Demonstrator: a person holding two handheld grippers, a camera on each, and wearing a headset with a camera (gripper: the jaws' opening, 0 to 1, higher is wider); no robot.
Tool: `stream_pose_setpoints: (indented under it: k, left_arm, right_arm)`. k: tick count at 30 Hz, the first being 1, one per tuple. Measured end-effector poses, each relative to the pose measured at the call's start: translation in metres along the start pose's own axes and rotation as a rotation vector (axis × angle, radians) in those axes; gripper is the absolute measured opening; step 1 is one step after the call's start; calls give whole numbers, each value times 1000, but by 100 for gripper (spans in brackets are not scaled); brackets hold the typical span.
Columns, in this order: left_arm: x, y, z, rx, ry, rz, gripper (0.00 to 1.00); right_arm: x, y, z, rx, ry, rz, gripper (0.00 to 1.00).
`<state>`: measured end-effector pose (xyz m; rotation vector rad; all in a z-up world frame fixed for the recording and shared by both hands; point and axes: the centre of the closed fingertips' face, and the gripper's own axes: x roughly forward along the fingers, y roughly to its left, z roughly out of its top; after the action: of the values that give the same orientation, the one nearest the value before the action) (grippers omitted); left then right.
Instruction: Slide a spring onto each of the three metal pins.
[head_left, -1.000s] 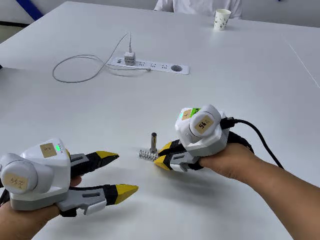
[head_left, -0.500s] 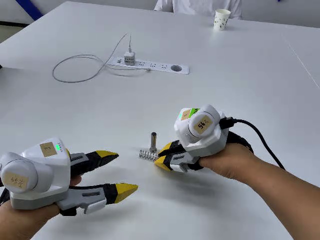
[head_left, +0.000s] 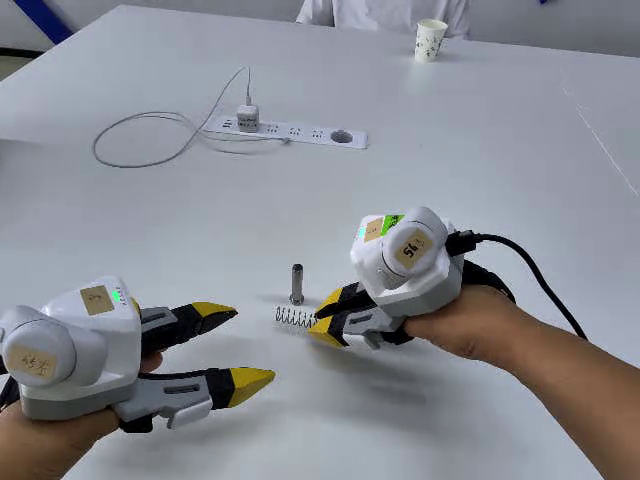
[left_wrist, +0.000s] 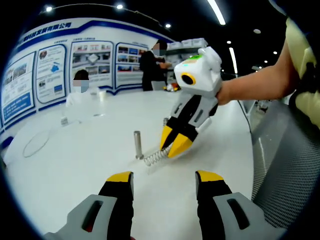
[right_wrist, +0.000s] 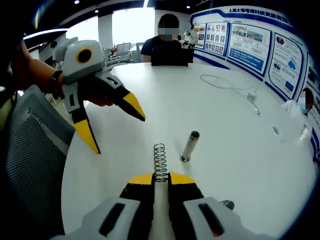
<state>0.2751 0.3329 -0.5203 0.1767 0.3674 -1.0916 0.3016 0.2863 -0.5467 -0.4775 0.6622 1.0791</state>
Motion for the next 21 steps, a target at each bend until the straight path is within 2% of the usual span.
stream_pose_setpoints:
  k: [21]
  left_arm:
    - [11, -10, 2, 28, 3, -49, 49]
  right_arm:
    - [-23, 25, 1, -73, 4, 56, 11]
